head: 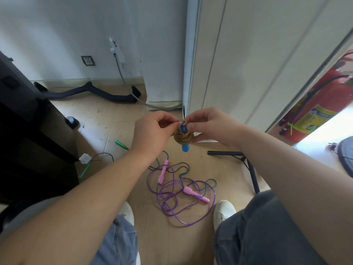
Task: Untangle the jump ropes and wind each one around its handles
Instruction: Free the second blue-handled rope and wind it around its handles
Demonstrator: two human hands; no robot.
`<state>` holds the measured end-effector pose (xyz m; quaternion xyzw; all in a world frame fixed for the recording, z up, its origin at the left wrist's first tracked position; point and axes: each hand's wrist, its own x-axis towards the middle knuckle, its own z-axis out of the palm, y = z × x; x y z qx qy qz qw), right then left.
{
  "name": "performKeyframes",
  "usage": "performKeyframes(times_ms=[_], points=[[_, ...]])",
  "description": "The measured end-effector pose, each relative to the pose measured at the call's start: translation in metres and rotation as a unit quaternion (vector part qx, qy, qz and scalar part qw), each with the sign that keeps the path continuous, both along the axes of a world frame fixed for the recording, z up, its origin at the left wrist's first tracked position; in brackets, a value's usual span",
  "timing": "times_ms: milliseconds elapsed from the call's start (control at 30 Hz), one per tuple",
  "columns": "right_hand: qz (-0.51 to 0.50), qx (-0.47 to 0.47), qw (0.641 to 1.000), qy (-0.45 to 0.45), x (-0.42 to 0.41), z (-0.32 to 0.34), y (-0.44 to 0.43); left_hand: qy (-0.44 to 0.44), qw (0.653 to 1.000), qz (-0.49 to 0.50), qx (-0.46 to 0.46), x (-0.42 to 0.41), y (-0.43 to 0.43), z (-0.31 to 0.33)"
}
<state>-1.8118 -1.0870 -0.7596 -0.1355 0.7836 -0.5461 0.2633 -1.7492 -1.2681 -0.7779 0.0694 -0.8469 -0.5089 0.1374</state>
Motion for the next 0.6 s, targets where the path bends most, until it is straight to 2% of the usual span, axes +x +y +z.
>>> performKeyframes(times_ms=[233, 467, 600], points=[[-0.007, 0.033, 0.999, 0.041, 0.0025, -0.0021, -0.0045, 0.006, 1.0, -0.008, 0.016, 0.0049, 0.0036, -0.0027], [-0.053, 0.019, 0.996, 0.066, 0.0039, 0.0019, -0.0068, 0.02, 0.999, -0.022, 0.038, 0.0023, 0.0037, -0.0019], [-0.093, -0.068, 0.993, -0.019, 0.0031, 0.0005, -0.0059, 0.013, 0.995, -0.04, 0.087, -0.0005, 0.0038, 0.0022]])
